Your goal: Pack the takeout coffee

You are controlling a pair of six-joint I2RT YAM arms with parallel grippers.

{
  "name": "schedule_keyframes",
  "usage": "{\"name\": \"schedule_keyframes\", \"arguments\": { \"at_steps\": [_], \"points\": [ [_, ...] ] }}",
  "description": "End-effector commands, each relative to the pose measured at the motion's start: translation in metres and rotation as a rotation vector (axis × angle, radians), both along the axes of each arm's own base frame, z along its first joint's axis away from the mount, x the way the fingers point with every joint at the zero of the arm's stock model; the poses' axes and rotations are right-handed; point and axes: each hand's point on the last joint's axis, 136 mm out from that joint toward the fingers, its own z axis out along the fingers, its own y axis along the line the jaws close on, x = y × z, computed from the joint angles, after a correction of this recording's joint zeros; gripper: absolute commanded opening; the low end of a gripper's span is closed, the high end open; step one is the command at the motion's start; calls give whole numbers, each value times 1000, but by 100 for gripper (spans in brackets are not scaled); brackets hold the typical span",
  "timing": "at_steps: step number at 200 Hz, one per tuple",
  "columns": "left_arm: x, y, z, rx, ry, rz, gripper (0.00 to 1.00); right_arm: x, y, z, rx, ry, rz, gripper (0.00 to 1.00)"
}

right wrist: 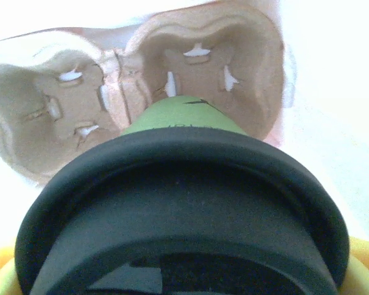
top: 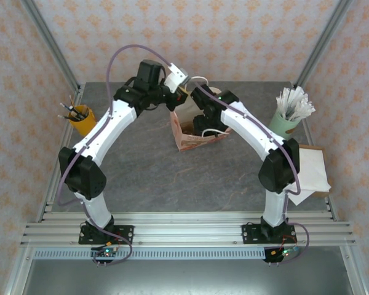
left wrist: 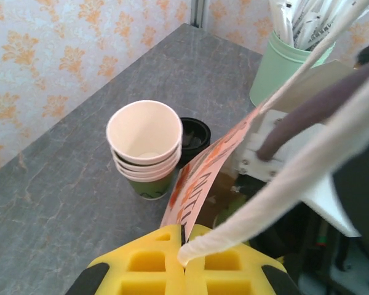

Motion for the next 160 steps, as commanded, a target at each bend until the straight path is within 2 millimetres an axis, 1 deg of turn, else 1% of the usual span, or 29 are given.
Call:
{"name": "schedule_keyframes", "arguments": {
  "at_steps": [1,20,42,56,74,89,95,114,129,146,160],
  "points": [
    [-13,9,20,-36,-56,71,0,12,-10,16,13,-140,-66,34],
    [-21,10,19,-22,-46,85,0,2,-14,10,-22,-122,-31,34],
    [-30,5,8,9,-5,67,0,-9,-21,4,-34,-141,-12,34],
    [-28,3,3,6,6,95,0,-12,-24,3,-32,-148,-12,34],
    [-24,-4,8,-61,20,112,0,-13,-23,3,3,-138,-13,34],
    [-23,-10,11,-72,-11,124,0,-14,-21,5,45,-137,1,34],
    [-22,-12,8,-51,-19,124,0,-15,-19,5,59,-136,20,34],
    [-32,-21,-1,45,-26,97,0,-15,-15,10,62,-141,65,34],
    [-37,-27,-2,55,-48,113,0,-15,-15,12,73,-149,62,34],
    [-41,-31,2,44,-88,140,0,-17,-22,14,68,-180,31,34],
    [-48,-40,-1,80,-135,123,0,-18,-30,22,70,-220,-9,34]
  ]
}}
